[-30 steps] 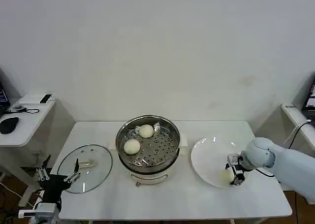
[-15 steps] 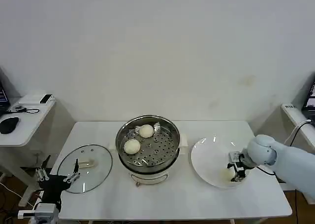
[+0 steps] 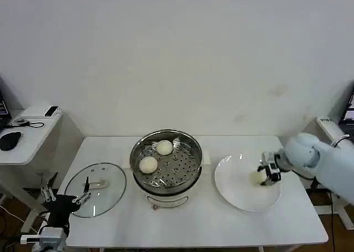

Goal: Take steamed baozi put them in steamer then cover it.

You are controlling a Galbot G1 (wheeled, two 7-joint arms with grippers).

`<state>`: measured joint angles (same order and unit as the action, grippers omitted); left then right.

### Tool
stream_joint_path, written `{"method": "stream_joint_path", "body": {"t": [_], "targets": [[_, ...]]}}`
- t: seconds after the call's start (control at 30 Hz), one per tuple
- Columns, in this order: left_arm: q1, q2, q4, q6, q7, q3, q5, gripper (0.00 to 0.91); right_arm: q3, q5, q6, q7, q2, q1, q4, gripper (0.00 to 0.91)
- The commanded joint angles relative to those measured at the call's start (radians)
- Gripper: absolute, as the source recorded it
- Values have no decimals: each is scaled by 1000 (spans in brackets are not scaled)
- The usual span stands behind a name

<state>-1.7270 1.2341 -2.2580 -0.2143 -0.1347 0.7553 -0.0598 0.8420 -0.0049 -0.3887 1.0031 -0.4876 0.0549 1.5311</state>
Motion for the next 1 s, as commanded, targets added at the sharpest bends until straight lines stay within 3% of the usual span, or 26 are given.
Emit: {"method": "stream_joint_path", "body": {"t": [0.03, 0.27, 0.53, 0.7, 1.0], "targets": [[2, -8, -5, -1, 1, 1, 4, 907, 79, 90, -4, 1, -75, 301, -49, 605], [-6, 4, -10, 1, 0, 7, 3, 907, 209, 163, -20, 2, -244, 527, -62, 605], [-22, 14, -18, 3, 0, 37, 8, 907, 285, 212, -15, -1, -396, 602, -16, 605], [-38, 26, -38, 2, 1, 54, 8, 907, 333, 320, 77, 13, -468, 580, 43, 605], [-64, 43, -53, 2, 0, 91, 13, 907, 391, 218, 144, 22, -568, 527, 69, 605]]}}
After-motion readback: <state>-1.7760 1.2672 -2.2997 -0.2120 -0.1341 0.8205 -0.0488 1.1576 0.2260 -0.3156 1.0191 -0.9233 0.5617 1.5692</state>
